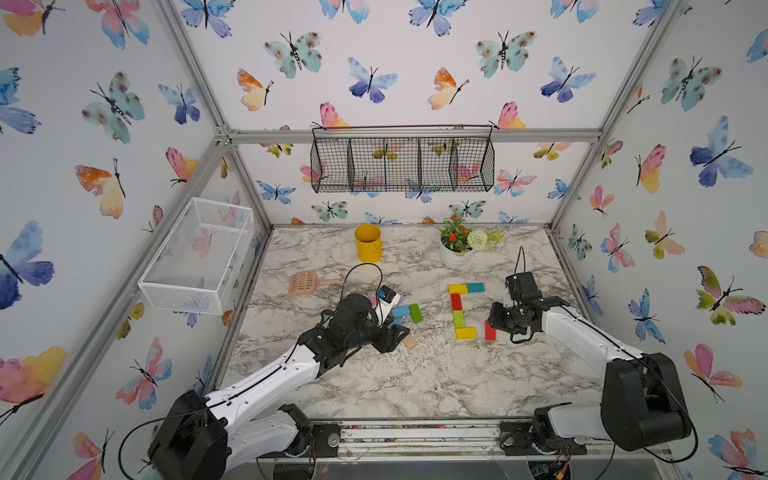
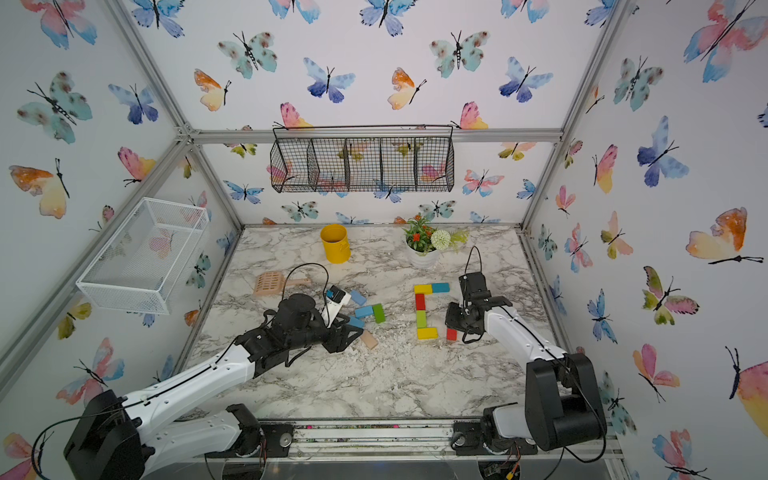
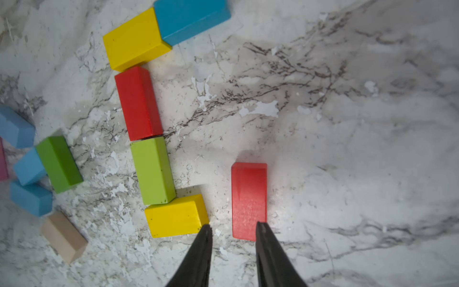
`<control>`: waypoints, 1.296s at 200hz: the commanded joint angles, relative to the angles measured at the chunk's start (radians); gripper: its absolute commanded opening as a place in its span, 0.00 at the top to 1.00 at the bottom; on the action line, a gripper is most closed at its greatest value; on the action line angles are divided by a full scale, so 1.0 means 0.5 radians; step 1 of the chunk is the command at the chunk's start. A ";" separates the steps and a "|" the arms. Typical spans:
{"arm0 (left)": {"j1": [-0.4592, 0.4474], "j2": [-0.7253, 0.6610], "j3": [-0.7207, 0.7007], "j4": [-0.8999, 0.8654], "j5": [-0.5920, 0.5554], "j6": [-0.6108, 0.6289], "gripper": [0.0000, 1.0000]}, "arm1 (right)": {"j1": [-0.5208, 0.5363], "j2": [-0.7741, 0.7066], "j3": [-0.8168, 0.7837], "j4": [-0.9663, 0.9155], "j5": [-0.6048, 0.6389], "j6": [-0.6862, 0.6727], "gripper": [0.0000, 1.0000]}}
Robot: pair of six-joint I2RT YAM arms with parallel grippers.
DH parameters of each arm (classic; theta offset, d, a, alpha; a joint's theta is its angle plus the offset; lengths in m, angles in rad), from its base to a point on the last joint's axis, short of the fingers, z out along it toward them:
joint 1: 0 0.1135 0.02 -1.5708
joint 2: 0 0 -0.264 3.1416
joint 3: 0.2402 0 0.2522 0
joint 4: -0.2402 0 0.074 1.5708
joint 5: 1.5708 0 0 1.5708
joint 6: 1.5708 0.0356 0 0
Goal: Assemble the letter c with building blocks
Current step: Assemble the building block at the center of the board.
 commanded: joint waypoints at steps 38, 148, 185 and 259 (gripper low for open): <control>-0.007 -0.029 0.009 0.014 -0.037 0.000 0.39 | -0.133 -0.036 -0.146 -0.045 -0.004 -0.015 0.87; -0.007 0.014 0.028 0.009 -0.030 0.003 0.39 | -0.168 0.105 -0.228 0.072 -0.092 -0.034 0.97; -0.006 0.032 0.040 0.007 -0.030 0.000 0.39 | -0.168 0.101 -0.251 0.110 -0.197 -0.019 0.97; -0.007 0.041 0.044 0.004 -0.033 0.000 0.39 | -0.168 0.141 -0.259 0.192 -0.337 0.002 0.97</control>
